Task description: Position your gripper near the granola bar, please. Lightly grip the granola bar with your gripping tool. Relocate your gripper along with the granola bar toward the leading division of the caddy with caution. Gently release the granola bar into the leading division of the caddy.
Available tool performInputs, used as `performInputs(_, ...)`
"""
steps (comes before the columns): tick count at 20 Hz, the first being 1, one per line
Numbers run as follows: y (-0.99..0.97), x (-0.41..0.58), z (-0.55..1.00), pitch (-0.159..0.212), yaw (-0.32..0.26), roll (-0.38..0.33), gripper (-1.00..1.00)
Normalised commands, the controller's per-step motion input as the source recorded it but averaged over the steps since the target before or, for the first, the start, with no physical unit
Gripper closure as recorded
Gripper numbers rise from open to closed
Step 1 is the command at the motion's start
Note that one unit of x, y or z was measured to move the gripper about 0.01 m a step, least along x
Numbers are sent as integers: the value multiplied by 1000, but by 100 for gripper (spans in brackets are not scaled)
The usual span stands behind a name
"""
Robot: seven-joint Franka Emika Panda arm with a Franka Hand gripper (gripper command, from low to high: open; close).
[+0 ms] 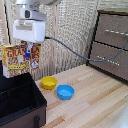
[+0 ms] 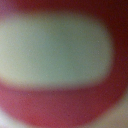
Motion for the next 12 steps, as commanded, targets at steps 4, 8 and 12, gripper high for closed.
performInputs(4,626,-66,21,42,-151,-119,100)
performInputs(8,664,0,0,0,-166,-107,100)
performInputs(12,644,0,-138,1,-168,-132,100)
